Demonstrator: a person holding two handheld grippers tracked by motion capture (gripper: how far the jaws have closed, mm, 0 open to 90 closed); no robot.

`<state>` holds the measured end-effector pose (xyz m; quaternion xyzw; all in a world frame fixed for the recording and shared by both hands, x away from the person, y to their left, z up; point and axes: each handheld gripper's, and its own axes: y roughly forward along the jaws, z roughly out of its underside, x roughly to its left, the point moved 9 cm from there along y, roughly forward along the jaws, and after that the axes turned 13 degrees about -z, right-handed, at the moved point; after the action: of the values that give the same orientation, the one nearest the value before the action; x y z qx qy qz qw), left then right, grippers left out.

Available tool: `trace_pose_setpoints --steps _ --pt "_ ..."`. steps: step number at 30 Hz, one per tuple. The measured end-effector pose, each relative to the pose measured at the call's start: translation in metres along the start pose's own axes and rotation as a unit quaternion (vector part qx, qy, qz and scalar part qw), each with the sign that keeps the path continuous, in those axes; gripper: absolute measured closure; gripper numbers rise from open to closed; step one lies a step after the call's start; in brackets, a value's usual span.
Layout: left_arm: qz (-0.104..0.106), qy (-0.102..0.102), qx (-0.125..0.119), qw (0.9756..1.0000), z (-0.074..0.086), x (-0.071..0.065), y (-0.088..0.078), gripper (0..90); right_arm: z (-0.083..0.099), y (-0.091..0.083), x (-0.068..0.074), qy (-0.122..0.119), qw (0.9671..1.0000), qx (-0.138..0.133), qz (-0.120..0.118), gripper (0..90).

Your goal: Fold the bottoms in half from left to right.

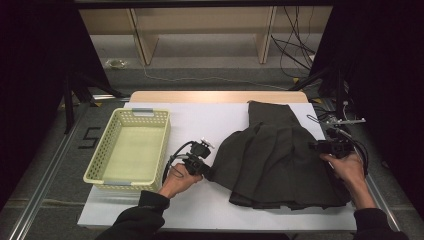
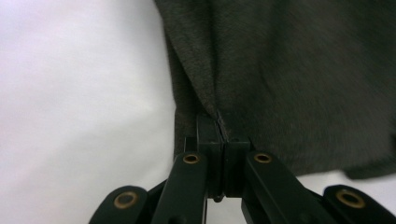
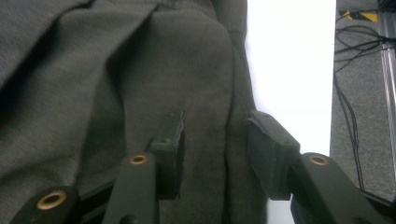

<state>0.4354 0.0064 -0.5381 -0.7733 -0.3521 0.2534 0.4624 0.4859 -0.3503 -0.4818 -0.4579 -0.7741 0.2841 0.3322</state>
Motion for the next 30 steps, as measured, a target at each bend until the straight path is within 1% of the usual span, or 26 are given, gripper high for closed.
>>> trace_pose_setpoints --steps 3,5,8,10,12,14,15,17,19,21,24,26,27,29,30 --pt "0.012 0.01 -0.002 0.9999 0.007 -0.012 -0.005 88.2 0.004 0.001 -0.001 0.003 1.0 0.006 0.002 62.4" --pt "0.015 0.013 -0.004 0.9998 0.009 -0.017 -0.007 88.2 0.006 0.003 -0.002 0.004 0.9999 0.009 0.002 65.3" --pt "0.025 0.016 -0.004 0.9995 0.012 -0.025 -0.009 88.2 0.009 0.006 -0.001 0.004 0.9998 0.019 0.004 72.6" --pt "0.037 0.019 -0.004 0.9991 0.013 -0.03 -0.012 88.2 0.01 0.007 -0.001 0.003 0.9997 0.025 0.007 77.9" --pt "0.044 0.025 -0.005 0.9987 0.015 -0.037 -0.014 88.2 0.012 0.008 -0.002 0.003 0.9995 0.03 0.007 84.2" --pt "0.051 0.028 -0.004 0.9983 0.015 -0.043 -0.014 88.3 0.013 0.008 -0.002 0.003 0.9993 0.035 0.009 88.3" --pt "0.058 0.032 -0.002 0.9978 0.016 -0.047 -0.014 88.3 0.014 0.007 -0.002 0.003 0.9993 0.037 0.009 88.7" --pt "0.062 0.036 0.002 0.9974 0.018 -0.053 -0.013 88.3 0.015 0.006 -0.003 0.003 0.999 0.043 0.01 89.2" --pt "0.068 0.04 0.004 0.9969 0.019 -0.058 -0.013 88.3 0.017 0.002 -0.005 0.008 0.999 0.041 0.014 89.4" --pt "0.07 0.045 0.004 0.9966 0.02 -0.063 -0.012 88.3 0.019 -0.003 -0.01 0.013 0.9991 0.039 0.015 89.5" --pt "0.071 0.04 0.006 0.9966 0.02 -0.064 -0.01 88.2 0.025 -0.008 -0.014 0.023 0.999 0.037 0.013 89.5" --pt "0.073 0.039 0.006 0.9965 0.021 -0.064 -0.011 88.1 0.029 -0.009 -0.015 0.019 0.9989 0.041 0.013 89.5" --pt "0.077 0.038 0.005 0.9963 0.021 -0.065 -0.012 88.1 0.03 -0.009 -0.015 0.022 0.9988 0.042 0.013 89.5" --pt "0.08 0.04 0.004 0.996 0.022 -0.068 -0.012 88.0 0.031 -0.01 -0.016 0.02 0.9988 0.043 0.013 89.5" --pt "0.078 0.045 0.003 0.9959 0.022 -0.069 -0.012 87.9 0.031 -0.009 -0.016 0.02 0.9988 0.042 0.014 89.5"
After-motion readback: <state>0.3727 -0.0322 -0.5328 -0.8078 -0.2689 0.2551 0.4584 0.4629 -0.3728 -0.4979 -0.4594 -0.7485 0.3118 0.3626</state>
